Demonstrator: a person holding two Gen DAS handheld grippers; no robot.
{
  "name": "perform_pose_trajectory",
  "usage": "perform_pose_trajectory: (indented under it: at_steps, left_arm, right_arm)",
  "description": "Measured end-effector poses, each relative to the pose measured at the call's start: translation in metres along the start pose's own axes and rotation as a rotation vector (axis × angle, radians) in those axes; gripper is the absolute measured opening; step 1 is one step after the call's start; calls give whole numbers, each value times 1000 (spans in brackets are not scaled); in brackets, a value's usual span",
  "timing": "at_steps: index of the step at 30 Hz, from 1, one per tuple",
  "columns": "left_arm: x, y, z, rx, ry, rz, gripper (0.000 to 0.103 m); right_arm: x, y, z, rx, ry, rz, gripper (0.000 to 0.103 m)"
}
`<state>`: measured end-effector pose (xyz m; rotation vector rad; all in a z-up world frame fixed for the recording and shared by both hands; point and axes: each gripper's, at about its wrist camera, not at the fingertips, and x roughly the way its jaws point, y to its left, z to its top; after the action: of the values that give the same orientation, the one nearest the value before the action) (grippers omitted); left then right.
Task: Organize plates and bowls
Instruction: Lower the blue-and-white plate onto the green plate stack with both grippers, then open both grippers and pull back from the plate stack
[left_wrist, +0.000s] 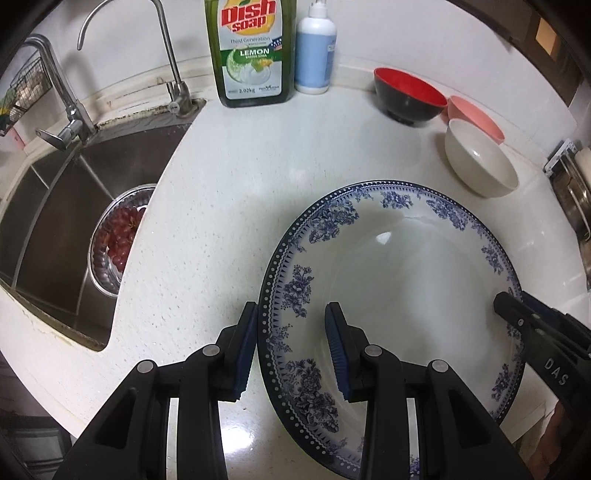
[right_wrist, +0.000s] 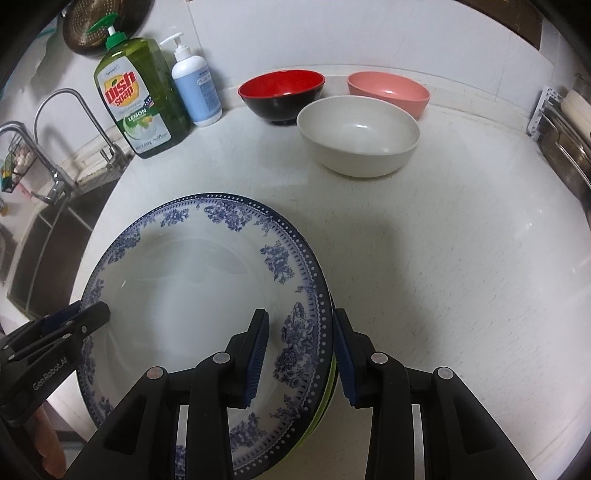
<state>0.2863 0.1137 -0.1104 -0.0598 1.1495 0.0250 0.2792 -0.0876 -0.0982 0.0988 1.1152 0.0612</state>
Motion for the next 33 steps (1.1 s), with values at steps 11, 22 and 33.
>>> perform_pose_trajectory:
  at_steps: [11, 22, 33]
  left_arm:
    - [8, 0, 0, -13, 19, 1, 36]
    - [14, 3, -5, -31, 42, -11, 36]
    - [-4, 1, -3, -13, -28, 43, 68]
  right_arm:
    - [8, 0, -6, -18, 28, -11, 38]
    - [10, 5, -5, -25, 39, -24, 40]
    - [13, 5, -4, -19, 53, -7, 57]
